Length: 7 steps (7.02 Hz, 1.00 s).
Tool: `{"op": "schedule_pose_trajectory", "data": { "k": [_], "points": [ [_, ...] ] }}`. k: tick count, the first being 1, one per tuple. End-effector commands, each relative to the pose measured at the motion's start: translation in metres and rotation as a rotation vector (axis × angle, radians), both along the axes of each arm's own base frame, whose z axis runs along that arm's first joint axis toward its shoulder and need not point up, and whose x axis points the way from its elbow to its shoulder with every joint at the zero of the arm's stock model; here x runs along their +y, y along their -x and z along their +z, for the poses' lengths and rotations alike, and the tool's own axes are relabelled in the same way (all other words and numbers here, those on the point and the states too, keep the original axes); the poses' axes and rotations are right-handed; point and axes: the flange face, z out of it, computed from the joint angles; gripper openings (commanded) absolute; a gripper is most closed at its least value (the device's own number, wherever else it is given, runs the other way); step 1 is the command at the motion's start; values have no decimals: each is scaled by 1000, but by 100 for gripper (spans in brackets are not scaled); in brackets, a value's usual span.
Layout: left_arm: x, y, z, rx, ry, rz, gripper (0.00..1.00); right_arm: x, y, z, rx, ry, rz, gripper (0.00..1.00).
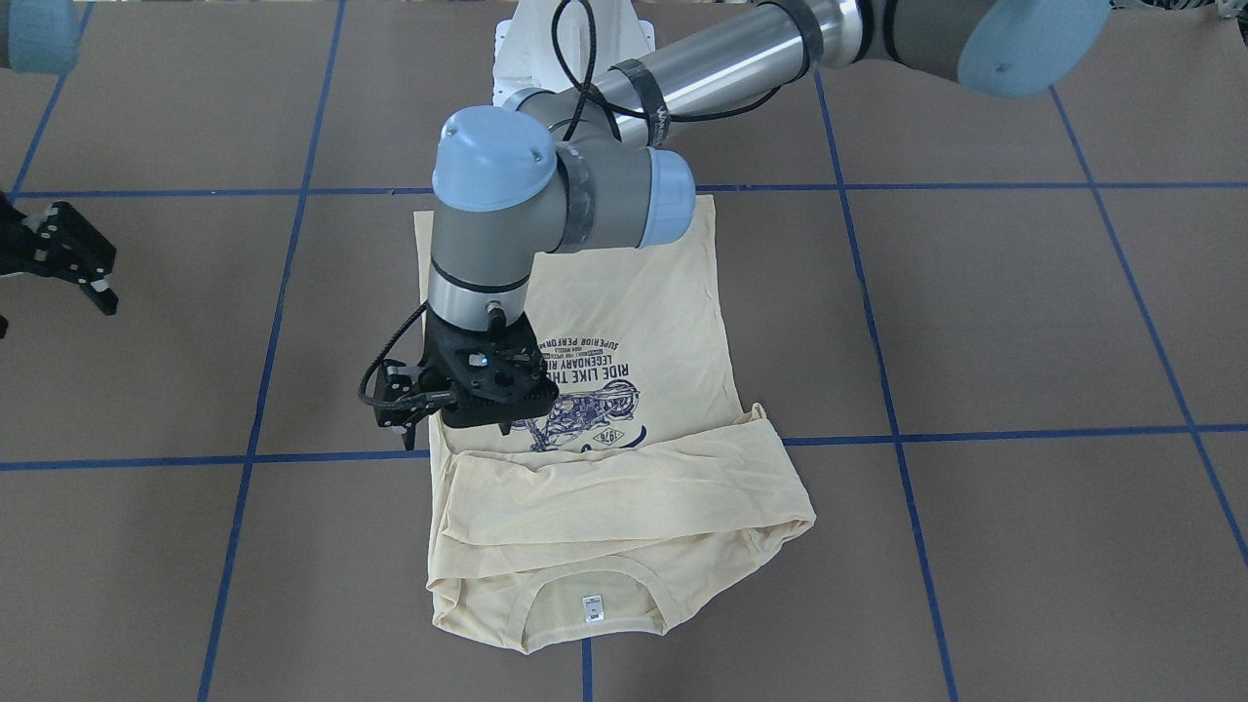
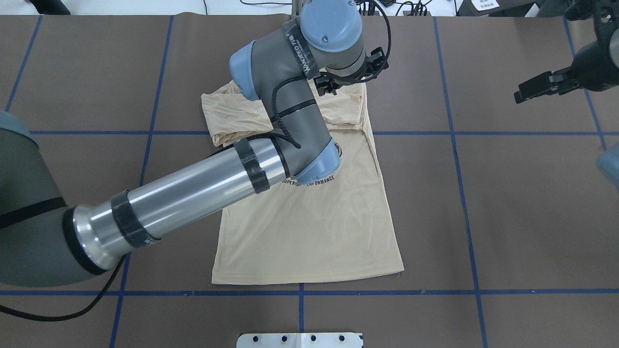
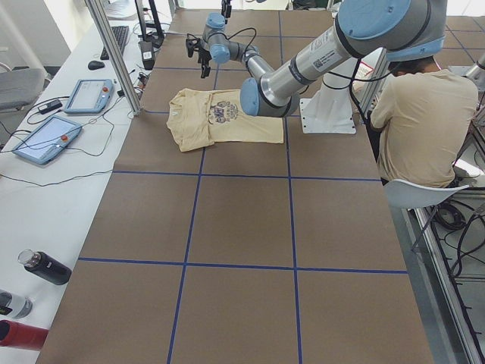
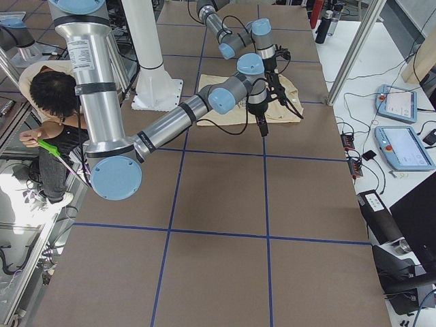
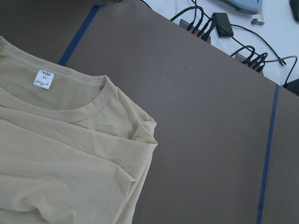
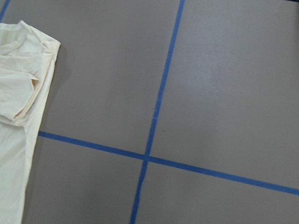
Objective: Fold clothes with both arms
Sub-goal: 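Release the sleeve and move both grippers to the hem corners nearest the robot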
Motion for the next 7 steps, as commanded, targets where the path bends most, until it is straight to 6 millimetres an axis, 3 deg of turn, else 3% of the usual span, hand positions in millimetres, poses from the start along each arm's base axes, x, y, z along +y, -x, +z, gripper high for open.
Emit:
{"op": "schedule_pose_trajectory", "data": {
  "k": [1, 2, 3, 5, 6, 7],
  "points": [
    [81, 107, 88, -23, -124, 79, 99, 46, 96, -38, -94, 17, 73, 100],
    [115, 151, 122, -27, -167, 98, 99, 80, 140, -61, -124, 32, 104, 100],
    [137, 179, 152, -46, -178, 111, 99, 112, 177, -70, -136, 45, 131, 100],
    [180, 226, 205, -82, -148, 124, 99, 185, 221, -87, -93, 70, 155, 100],
    [213, 221, 236, -115, -121, 173, 99, 210, 230, -89, -51, 89, 172, 100],
    [233, 207, 253, -137, -112, 178, 99, 216, 233, -84, -41, 85, 176, 100]
  ]
}}
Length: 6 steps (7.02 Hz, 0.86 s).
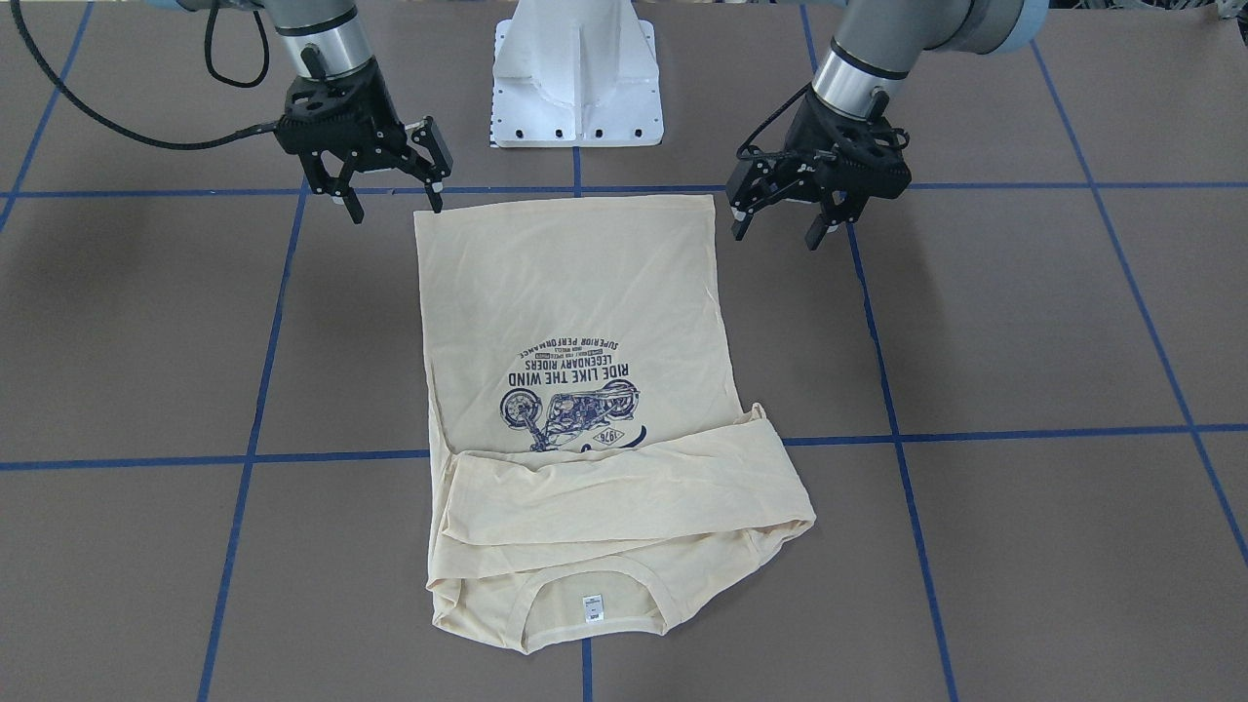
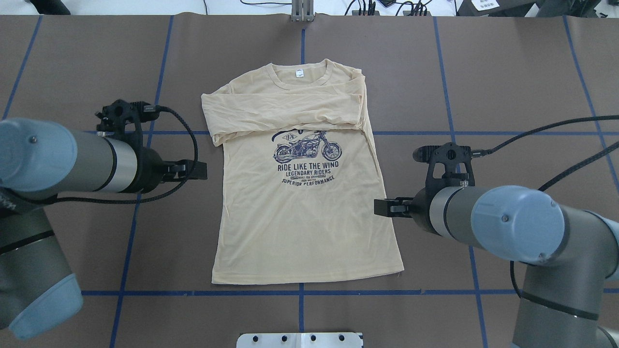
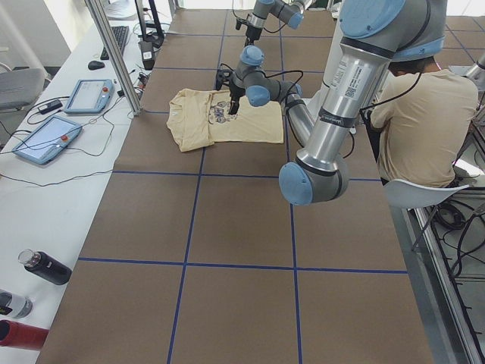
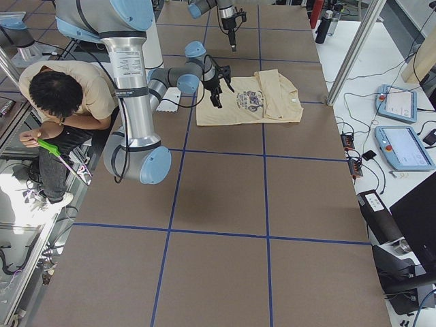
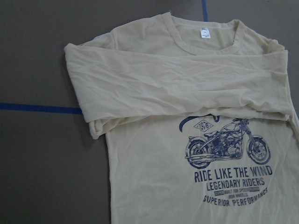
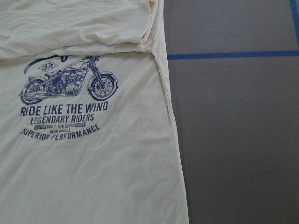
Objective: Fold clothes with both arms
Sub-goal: 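Release the sleeve and move both grippers to the hem corners nearest the robot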
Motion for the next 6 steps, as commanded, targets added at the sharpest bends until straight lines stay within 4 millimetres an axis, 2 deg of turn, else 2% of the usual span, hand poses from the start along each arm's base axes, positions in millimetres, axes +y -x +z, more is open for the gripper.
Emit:
{"op": "schedule_pose_trajectory", "data": {
  "k": [1, 2, 3, 4, 5, 6],
  "points": [
    [55, -23, 40, -16, 57, 26, 99, 21, 10, 2, 24, 4, 5, 100],
    [81, -39, 52, -4, 83, 22, 99, 22, 9, 1, 17, 4, 5, 100],
    [98, -60, 58, -5, 102, 14, 99, 21, 10, 0, 17, 5, 6, 100],
    [104, -79, 60, -9, 107, 32, 98, 22, 9, -1, 14, 4, 6, 100],
    [103, -94, 61, -8, 136, 21, 87, 21, 10, -1, 14, 4, 6, 100],
    [111, -114, 62, -16, 142, 40, 81, 21, 10, 0, 15, 5, 6, 100]
  ]
}}
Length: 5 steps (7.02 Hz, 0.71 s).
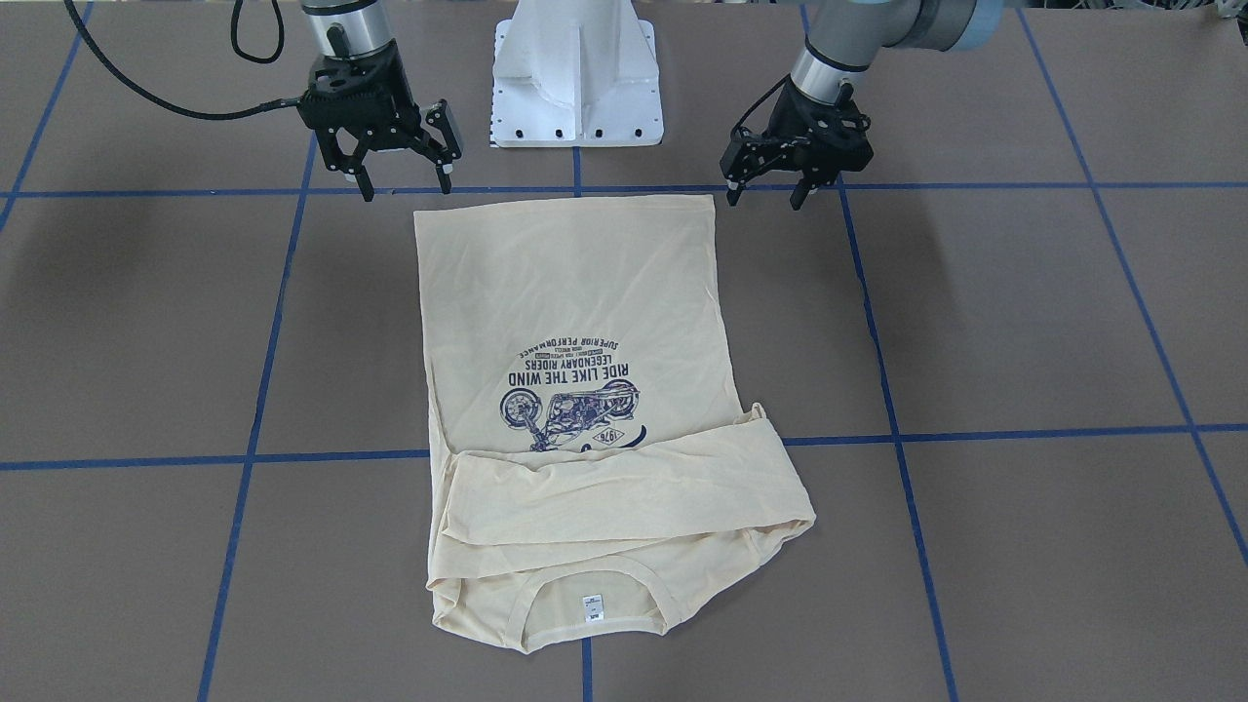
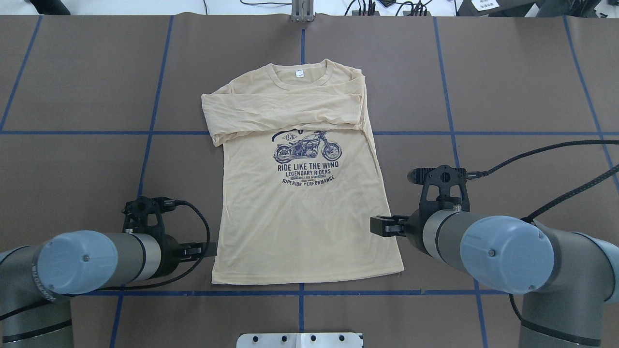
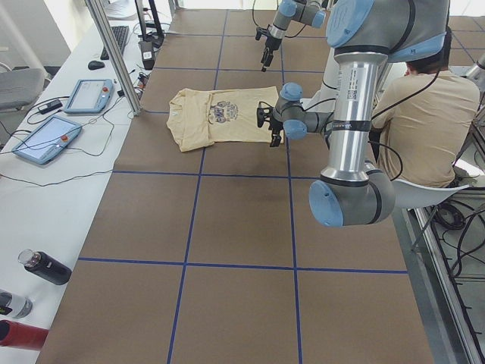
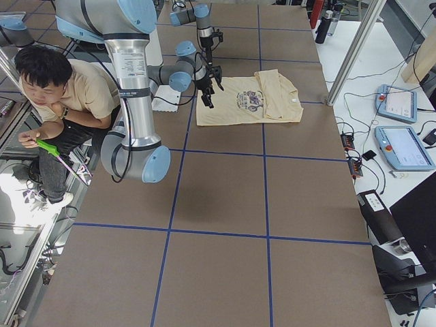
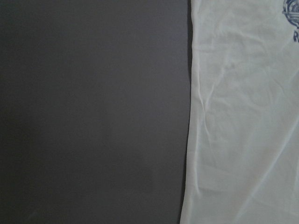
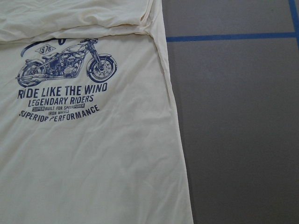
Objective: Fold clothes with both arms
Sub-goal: 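Lower both grippers onto the hem corners and grasp the hem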
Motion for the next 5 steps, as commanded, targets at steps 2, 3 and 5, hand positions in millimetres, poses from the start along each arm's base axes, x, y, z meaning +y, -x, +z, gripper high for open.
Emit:
{"op": "schedule_pose_trajectory", "data": {
  "k": [2, 3, 5],
  "points": [
    [18, -34, 3, -9, 17, 38, 66, 0, 0, 0, -1, 0, 0, 100],
    [21, -35, 3, -10, 17, 44, 64, 0, 0, 0, -1, 0, 0, 100],
    [32, -41, 1, -4, 22, 62, 59, 0, 0, 0, 1, 0, 0, 100]
  ]
}}
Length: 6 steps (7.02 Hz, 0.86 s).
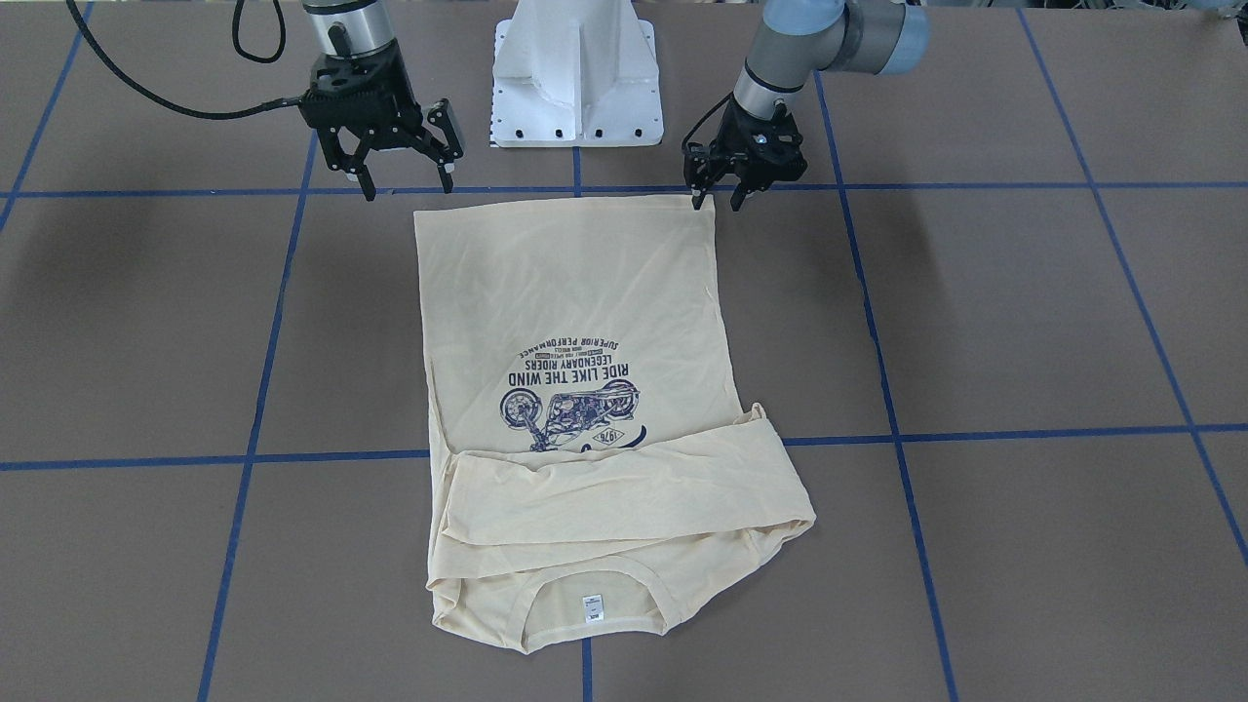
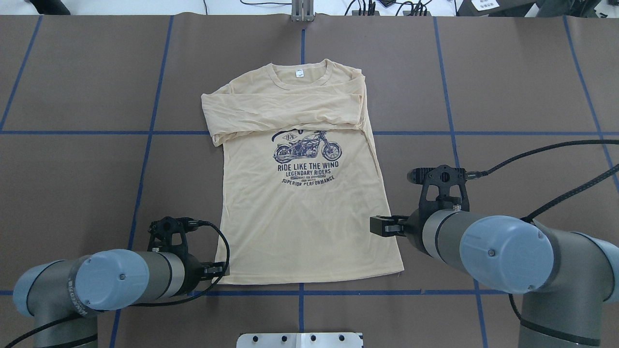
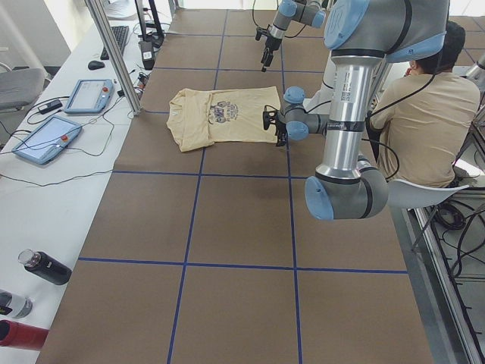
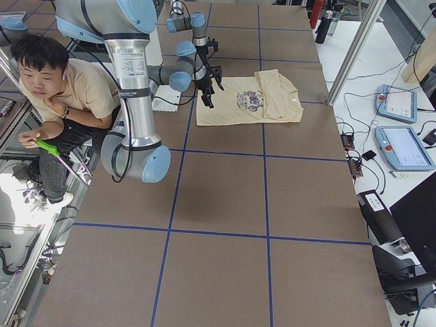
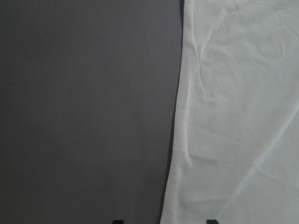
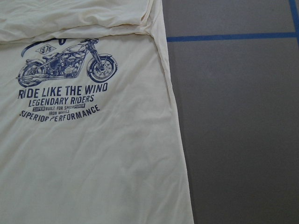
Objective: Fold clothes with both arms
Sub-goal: 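Lower both grippers onto the hem corners and grasp the hem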
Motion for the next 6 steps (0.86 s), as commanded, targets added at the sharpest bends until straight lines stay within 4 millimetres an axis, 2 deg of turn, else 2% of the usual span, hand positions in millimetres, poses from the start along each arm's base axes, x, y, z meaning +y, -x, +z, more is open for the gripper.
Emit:
{"op": "schedule_pose_trajectory", "data": {
  "k": [1, 6],
  "points": [
    [11, -6, -2, 5, 5, 18, 56, 0, 0, 0, 0, 0, 0, 100],
    [15, -9, -2, 4, 7, 28, 49, 1, 0, -1, -3, -1, -2, 100]
  ]
}}
